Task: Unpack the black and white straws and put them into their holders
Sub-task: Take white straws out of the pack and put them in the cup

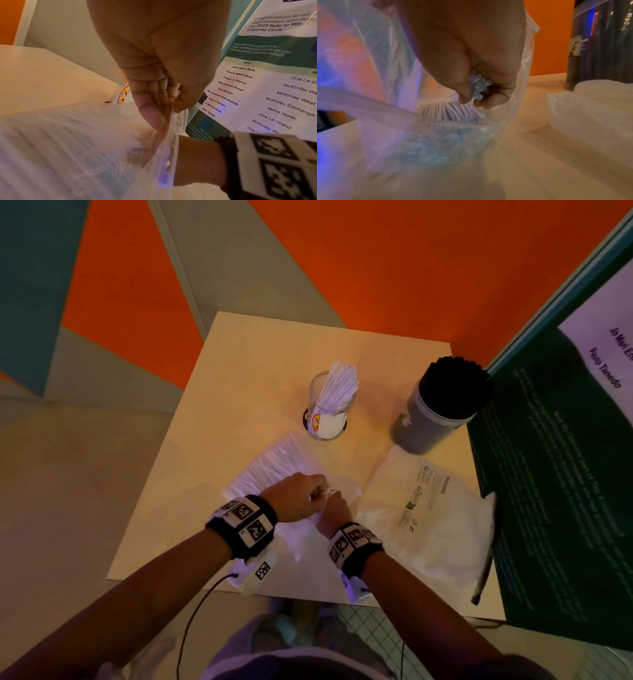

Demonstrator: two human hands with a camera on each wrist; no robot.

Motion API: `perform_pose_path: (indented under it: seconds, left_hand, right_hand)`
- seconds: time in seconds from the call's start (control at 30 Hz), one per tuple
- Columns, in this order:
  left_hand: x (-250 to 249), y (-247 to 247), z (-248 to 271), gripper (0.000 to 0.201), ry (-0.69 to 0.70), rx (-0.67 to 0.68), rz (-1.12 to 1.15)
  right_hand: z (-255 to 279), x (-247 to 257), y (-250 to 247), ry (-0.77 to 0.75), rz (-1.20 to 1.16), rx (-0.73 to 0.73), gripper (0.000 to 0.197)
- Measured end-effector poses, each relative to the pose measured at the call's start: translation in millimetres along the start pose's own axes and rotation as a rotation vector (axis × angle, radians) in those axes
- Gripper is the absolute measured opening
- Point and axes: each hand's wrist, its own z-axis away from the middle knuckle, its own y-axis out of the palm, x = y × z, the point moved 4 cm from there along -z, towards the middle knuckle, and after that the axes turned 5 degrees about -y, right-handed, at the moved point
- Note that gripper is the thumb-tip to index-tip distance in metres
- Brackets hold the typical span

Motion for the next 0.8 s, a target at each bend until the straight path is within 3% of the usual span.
perform_pose_path:
  seconds: [0.47,0.57,0.7,0.8]
  left_hand:
    - [6.9,6.9,-3.5,0.011,0.014,-0.010,0.000]
    - [5.1,7.2,-6.7,0.014,0.027,-0.018,-0.056]
    - [0.5,12.2,-13.7,0.022,0.011,-0.012,-0.203]
    - [-11.4,19.2,-19.0,0.040,0.055,-0.029,-0.337]
  right_hand:
    - [19.7,-2.6,-26.3,-0.045,0.050,0.114,0.035]
    - [37.1,-17.7,-54.1,-0.063,0.086,0.181,0.035]
    - [65.0,-52.5,-108.3,0.024,0.145,0.288,0.038]
    - [90.5,-73.0,-152.0,0.025,0.302,0.359,0.035]
